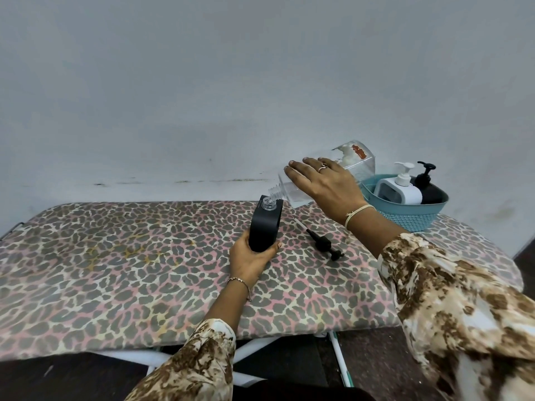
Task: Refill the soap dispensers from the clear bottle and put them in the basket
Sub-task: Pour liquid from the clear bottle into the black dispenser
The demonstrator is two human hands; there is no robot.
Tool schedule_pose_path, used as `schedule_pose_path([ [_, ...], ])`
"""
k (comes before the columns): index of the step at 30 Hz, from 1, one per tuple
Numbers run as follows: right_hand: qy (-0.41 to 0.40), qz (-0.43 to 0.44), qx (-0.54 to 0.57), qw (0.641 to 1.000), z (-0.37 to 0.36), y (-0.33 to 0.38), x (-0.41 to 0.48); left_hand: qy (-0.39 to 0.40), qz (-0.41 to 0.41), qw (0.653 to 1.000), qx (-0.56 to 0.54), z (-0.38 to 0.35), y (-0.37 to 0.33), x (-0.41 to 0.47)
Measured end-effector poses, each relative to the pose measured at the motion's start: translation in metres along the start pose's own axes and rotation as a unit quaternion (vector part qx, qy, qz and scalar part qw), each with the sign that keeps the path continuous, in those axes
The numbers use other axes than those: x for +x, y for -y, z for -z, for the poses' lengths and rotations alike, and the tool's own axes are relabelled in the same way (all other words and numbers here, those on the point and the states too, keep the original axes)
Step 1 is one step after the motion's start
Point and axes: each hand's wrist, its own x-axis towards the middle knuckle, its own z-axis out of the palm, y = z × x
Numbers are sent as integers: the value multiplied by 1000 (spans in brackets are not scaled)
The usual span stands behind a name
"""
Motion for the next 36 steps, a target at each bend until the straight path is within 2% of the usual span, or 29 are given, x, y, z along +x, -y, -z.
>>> schedule_pose_path([
  [36, 30, 19, -56, 998, 14, -4, 8, 9, -6, 1000, 17, 1, -4, -3],
])
